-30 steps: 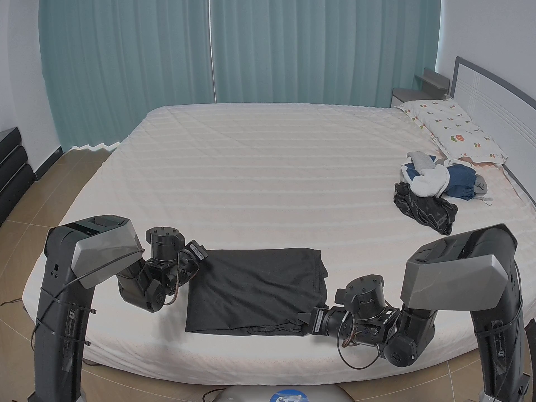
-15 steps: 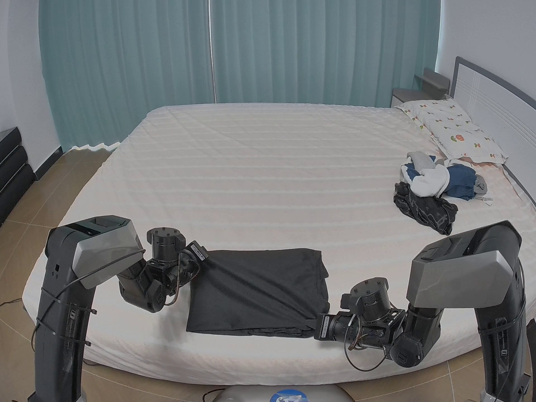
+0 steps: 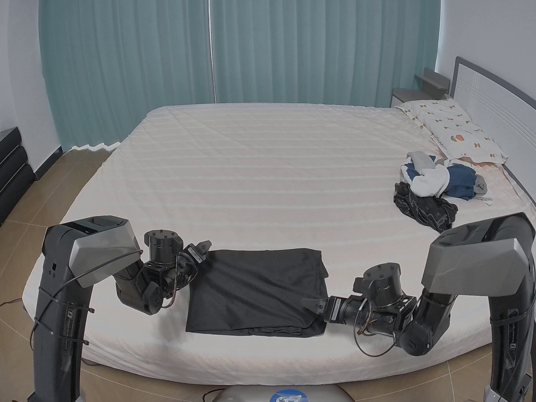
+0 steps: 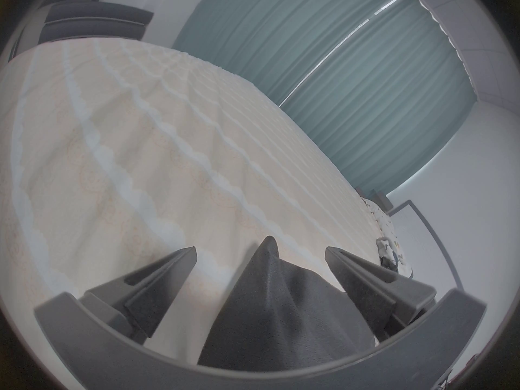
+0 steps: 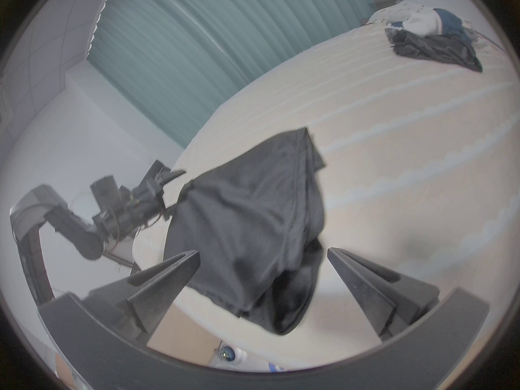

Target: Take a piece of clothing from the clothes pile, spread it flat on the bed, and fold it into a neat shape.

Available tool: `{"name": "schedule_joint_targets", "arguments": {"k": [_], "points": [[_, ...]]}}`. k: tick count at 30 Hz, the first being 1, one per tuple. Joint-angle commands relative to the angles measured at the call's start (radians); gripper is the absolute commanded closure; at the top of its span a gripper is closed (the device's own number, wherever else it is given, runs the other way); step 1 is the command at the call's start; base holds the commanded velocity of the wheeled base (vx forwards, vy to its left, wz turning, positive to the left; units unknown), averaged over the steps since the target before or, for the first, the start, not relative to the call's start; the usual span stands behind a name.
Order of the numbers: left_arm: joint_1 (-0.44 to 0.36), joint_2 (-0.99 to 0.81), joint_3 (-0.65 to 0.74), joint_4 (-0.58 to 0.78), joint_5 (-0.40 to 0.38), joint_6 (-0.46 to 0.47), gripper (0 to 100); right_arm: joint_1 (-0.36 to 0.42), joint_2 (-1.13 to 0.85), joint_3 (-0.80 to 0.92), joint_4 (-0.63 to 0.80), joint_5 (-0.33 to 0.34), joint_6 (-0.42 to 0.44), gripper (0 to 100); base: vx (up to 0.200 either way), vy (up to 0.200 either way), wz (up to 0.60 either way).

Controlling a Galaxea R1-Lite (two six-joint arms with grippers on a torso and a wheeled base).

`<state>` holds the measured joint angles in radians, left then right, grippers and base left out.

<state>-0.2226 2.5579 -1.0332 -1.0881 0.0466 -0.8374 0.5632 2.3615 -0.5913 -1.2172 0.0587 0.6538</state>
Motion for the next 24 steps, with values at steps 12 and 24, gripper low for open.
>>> {"name": "schedule_joint_targets", "arguments": {"k": [12, 24], "points": [[0.052, -0.085, 0.067, 0.004, -0.036, -0.137, 0, -0.114, 0.082, -0.506, 0.378, -0.01, 0.072, 0, 0.0, 0.0, 0.0], [0.049, -0.082, 0.082, -0.003, -0.03, -0.132, 0, -0.128, 0.257, -0.834, 0.578, -0.04, 0.075, 0, 0.0, 0.0, 0.0]]}}
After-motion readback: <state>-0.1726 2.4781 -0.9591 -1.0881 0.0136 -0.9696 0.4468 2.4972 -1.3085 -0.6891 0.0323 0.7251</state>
